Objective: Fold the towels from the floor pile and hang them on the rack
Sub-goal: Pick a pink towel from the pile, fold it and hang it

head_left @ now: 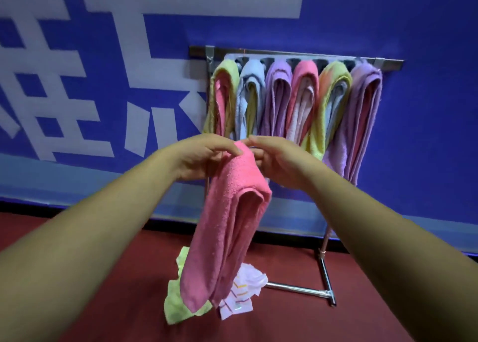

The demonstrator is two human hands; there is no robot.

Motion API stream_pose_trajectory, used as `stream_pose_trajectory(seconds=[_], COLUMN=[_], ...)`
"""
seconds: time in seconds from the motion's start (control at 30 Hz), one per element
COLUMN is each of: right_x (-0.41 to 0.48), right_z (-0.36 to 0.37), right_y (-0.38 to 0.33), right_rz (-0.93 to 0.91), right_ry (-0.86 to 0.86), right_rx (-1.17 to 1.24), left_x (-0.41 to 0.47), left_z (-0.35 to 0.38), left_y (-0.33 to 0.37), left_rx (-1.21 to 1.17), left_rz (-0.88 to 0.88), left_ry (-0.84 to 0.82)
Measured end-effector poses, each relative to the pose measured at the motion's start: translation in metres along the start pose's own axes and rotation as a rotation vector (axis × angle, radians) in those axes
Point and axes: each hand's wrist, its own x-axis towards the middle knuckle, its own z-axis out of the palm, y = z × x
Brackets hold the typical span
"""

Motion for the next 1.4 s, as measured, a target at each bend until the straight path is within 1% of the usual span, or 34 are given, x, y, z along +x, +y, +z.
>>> stream_pose_trajectory(seconds=[0.1,0.17,0.27,0.43,0.6,0.7,0.87,0.97,1.07,1.2,1.3,1.4], right_x=[0.012,0.017,0.026,0.046,0.063,0.068,0.074,0.076,0.085,0.106,0.128,0.155], right_z=[0.004,0.004,0.005,0.0,-0.011,-0.024,-0.052,-0.067,-0.076,-0.069,-0.059,-0.058], right_y=[-0.025,-0.035,-0.049,-0.069,-0.072,-0.075,-0.088,-0.097,-0.105,-0.123,-0.142,-0.16], right_rz=[0.046,0.035,-0.016,-0.125,-0.089,-0.09,-0.06,-0.066,-0.123,-0.165,-0.217,-0.255], right_ry=[-0.065,-0.085,-0.117,-0.079,-0.073,-0.042,-0.018,0.03,0.097,0.189,0.275,0.334], right_rx=[-0.113,-0.179,-0.245,-0.261,-0.259,-0.29,-0.363,-0.426,-0.46,-0.541,-0.658,-0.694], left_x=[-0.001,-0.003,-0.003,0.006,0.023,0.042,0.076,0.093,0.106,0.114,0.116,0.123], left_z=[-0.017,-0.03,-0.044,-0.063,-0.083,-0.085,-0.078,-0.076,-0.077,-0.094,-0.111,-0.13], left_y=[0.023,0.034,0.047,0.06,0.07,0.07,0.075,0.08,0.09,0.107,0.119,0.137], left_rx=[0.003,0.047,0.111,0.194,0.3,0.296,0.342,0.357,0.317,0.253,0.262,0.304], left_rz=[0.011,0.022,0.038,0.072,0.053,0.12,0.239,0.255,0.262,0.311,0.327,0.31], left_ry=[0.065,0.105,0.082,0.072,0.023,0.023,0.118,0.115,0.121,0.194,0.248,0.326])
